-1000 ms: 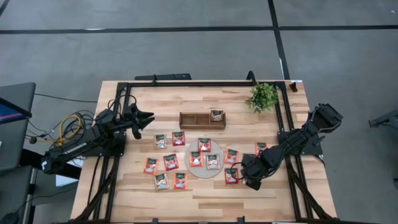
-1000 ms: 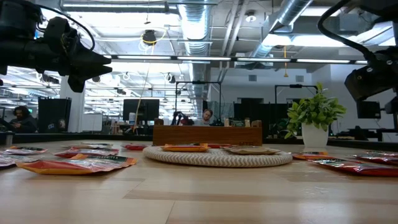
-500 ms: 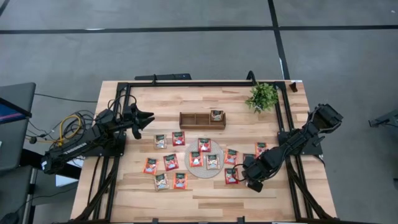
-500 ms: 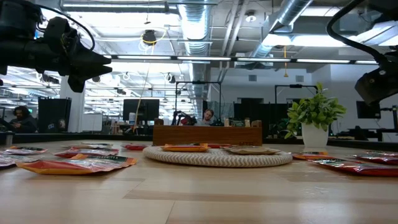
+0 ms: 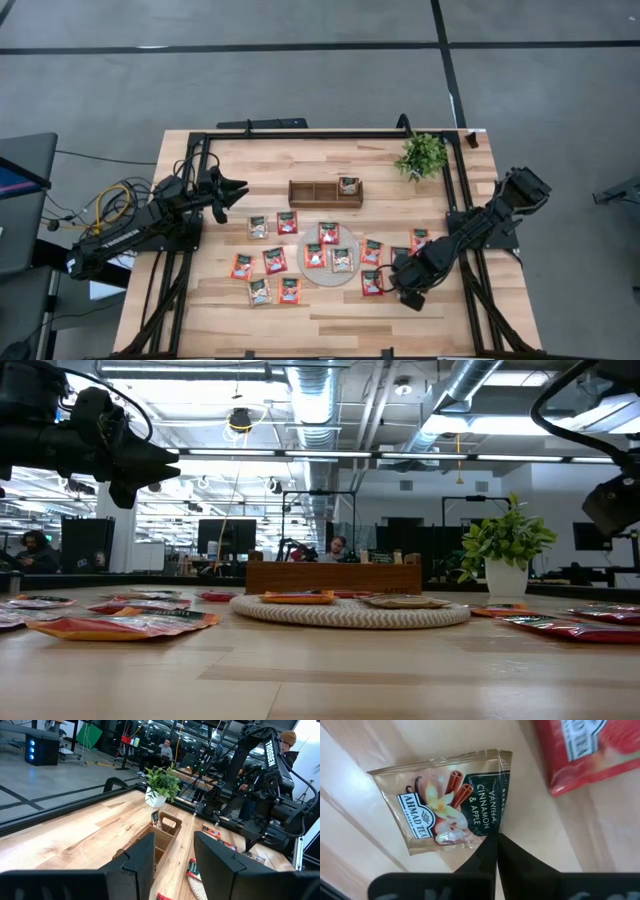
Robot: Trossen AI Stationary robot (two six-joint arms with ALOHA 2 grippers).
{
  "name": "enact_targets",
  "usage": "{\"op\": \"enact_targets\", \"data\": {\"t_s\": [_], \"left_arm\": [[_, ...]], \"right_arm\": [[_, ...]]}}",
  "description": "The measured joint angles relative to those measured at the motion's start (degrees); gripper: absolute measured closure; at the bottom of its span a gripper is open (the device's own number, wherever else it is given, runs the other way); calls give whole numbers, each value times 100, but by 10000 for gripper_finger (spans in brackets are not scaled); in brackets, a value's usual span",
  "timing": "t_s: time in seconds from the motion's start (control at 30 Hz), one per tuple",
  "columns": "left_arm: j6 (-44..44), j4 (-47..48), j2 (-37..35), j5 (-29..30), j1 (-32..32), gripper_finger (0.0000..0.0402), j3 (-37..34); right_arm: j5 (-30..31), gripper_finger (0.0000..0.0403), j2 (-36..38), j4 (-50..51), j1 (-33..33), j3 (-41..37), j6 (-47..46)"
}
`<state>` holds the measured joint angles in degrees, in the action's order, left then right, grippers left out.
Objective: Pick & Place Tea
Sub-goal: Put the brown tea bag into the right section of the wooden organizer
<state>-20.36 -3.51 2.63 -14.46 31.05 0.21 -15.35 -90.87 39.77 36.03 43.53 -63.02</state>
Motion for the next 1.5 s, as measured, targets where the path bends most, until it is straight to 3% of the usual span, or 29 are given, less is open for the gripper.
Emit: {"op": "enact_targets", "data": {"t_s": [0.5, 0.73, 1.33, 1.5], "left_arm": [[4, 0, 1, 0, 0, 273, 0], [2, 0, -1, 0, 0, 273, 0], [-1, 0, 1, -1, 1, 273, 0], [-2, 0, -1, -2, 2, 273, 0]], "right_arm": [[-279, 403, 15, 71, -1, 243, 230], [-278, 403, 17, 607, -2, 521, 589], [-338, 403, 24, 2656, -261, 2259, 2002], [-30, 403, 24, 3101, -521, 2683, 2158]]}}
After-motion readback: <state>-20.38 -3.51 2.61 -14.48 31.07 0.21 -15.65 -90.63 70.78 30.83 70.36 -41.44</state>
